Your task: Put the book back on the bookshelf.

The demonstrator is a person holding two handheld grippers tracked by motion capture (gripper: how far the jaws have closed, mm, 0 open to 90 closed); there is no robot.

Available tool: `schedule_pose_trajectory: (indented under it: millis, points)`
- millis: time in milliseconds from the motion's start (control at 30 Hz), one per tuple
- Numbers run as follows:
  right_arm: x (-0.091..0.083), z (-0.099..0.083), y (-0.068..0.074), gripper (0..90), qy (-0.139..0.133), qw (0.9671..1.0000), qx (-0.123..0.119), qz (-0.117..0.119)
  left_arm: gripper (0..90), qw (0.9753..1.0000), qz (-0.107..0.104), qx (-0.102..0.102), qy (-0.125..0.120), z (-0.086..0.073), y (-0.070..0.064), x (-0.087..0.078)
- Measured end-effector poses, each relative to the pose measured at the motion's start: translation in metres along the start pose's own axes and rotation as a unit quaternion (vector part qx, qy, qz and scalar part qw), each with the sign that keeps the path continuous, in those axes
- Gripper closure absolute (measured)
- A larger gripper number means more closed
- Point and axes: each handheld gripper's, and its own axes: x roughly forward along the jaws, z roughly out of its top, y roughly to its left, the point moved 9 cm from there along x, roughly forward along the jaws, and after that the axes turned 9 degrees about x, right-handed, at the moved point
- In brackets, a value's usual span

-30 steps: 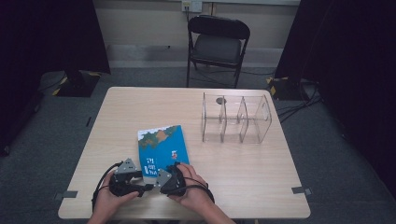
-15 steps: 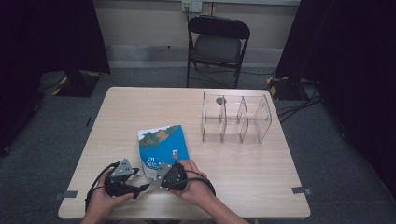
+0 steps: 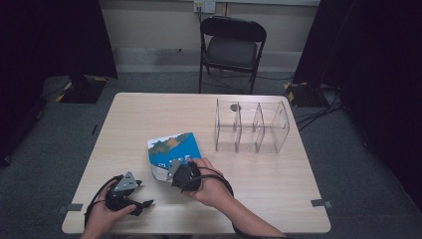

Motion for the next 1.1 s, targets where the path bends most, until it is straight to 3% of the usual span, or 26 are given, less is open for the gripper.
schedule_pose_trajectory:
  millis: [67, 100, 167, 467, 500, 1100]
  points:
    - [-0.004, 0.001, -0.003, 58.4, 0.009, 1.0, -0.003, 0.003, 17.0, 1.0, 0.001, 0.002, 0.0, 0.0, 0.002, -0.002]
    - [-0.006, 0.002, -0.003, 58.5, 0.012, 0.9999, 0.001, 0.005, 17.0, 0.9999, 0.003, 0.013, 0.003, 0.0, 0.004, -0.004]
    - [-0.011, 0.004, -0.005, 58.8, 0.014, 0.9999, 0.0, 0.01, 16.8, 1.0, 0.0, 0.003, 0.001, -0.001, 0.003, -0.003]
    - [-0.029, 0.009, -0.011, 60.1, 0.034, 0.999, 0.009, 0.026, 16.1, 1.0, 0.0, 0.002, -0.001, -0.006, 0.004, 0.0]
    - [-0.031, 0.009, -0.011, 60.1, 0.038, 0.9988, 0.009, 0.03, 15.5, 1.0, -0.003, -0.007, -0.003, -0.006, 0.003, 0.0]
    - [-0.055, 0.019, -0.019, 60.9, 0.062, 0.9957, 0.028, 0.064, 12.9, 0.9996, -0.004, 0.004, -0.028, -0.008, 0.003, 0.001]
